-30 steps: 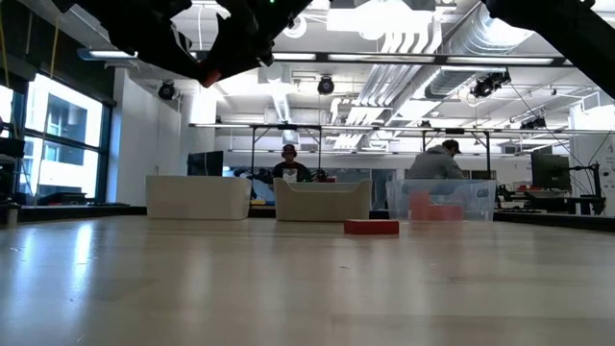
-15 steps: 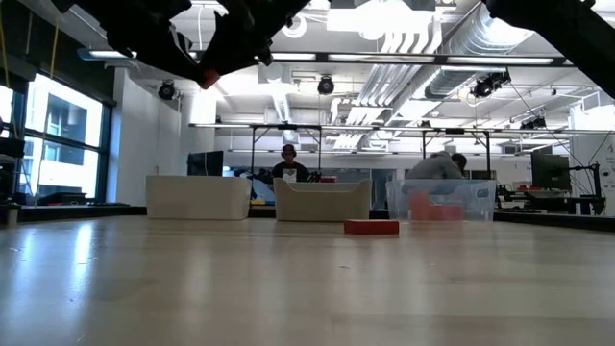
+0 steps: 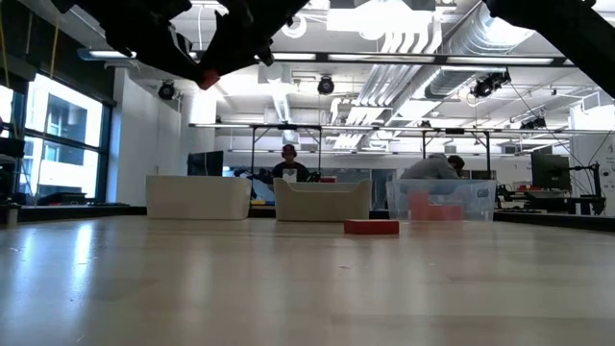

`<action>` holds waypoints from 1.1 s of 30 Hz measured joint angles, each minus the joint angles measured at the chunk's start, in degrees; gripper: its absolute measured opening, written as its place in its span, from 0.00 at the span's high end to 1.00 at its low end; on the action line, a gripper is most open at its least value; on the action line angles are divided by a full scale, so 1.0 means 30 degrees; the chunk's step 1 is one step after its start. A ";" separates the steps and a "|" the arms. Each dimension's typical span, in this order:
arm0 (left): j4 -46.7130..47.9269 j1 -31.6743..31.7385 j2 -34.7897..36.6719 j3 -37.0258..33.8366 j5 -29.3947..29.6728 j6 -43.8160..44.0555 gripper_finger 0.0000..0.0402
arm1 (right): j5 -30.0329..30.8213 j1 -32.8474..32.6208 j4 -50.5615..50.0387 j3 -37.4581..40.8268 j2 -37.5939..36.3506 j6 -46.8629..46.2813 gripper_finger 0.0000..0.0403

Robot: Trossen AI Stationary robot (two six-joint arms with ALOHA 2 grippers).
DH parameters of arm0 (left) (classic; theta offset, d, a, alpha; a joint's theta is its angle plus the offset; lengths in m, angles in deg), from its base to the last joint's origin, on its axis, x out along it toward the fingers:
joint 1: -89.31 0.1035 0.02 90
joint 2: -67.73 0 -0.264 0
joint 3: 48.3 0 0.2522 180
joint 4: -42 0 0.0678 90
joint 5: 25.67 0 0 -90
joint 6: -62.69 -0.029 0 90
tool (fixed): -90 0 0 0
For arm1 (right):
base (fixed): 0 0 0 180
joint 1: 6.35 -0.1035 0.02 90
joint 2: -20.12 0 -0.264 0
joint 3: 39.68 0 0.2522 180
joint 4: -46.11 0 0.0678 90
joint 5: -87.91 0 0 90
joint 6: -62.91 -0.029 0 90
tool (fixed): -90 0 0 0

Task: Sort & place blocks by color
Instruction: Put the top orange block into the transparent bin

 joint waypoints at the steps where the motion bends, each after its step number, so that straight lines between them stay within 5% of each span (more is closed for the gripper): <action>1: -0.0014 -0.0004 -0.0007 0.0000 0.0025 -0.0043 0.66 | 0.0127 -0.0010 -0.0120 -0.0007 -0.0005 -0.0110 0.73; 13: -0.0143 -0.0007 0.0019 0.0000 0.0340 -0.0085 0.52 | 0.0711 -0.0034 -0.3998 -0.0022 0.0007 -0.2229 0.74; 33: -0.0196 0.0000 0.0019 0.0000 0.1402 -0.0046 0.51 | 0.4017 -0.0034 -1.2816 -0.0022 0.0007 -0.5118 0.74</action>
